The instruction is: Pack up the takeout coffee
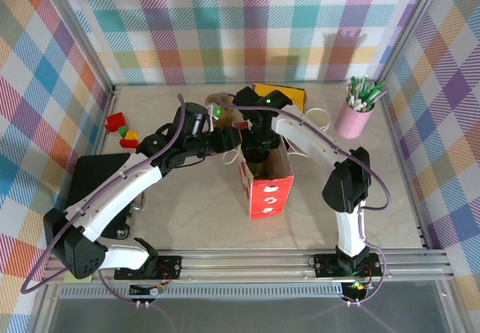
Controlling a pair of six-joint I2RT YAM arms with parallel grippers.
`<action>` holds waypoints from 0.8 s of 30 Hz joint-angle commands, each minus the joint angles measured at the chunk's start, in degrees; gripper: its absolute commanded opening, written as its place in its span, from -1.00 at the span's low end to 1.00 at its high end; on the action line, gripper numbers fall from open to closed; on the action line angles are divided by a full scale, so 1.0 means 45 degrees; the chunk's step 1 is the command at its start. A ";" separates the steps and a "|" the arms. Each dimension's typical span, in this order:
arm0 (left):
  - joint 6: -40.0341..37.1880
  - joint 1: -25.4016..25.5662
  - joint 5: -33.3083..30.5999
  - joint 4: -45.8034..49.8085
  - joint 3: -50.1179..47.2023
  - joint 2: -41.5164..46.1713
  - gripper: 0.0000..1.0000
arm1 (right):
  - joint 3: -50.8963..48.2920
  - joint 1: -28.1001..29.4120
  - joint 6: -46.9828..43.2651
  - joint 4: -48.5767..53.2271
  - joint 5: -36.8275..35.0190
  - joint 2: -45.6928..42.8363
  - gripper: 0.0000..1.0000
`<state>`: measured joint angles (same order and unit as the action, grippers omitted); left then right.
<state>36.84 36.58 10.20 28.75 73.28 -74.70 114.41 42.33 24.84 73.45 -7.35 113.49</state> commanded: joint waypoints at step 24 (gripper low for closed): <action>0.0409 -0.0081 0.0378 -0.0484 -0.0279 -0.0764 -0.39 | -0.0639 -0.0066 -0.0054 0.0015 -0.0089 -0.0628 0.21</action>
<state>39.05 36.58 11.97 27.57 72.88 -78.28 112.44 42.33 24.82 73.01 -7.46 112.25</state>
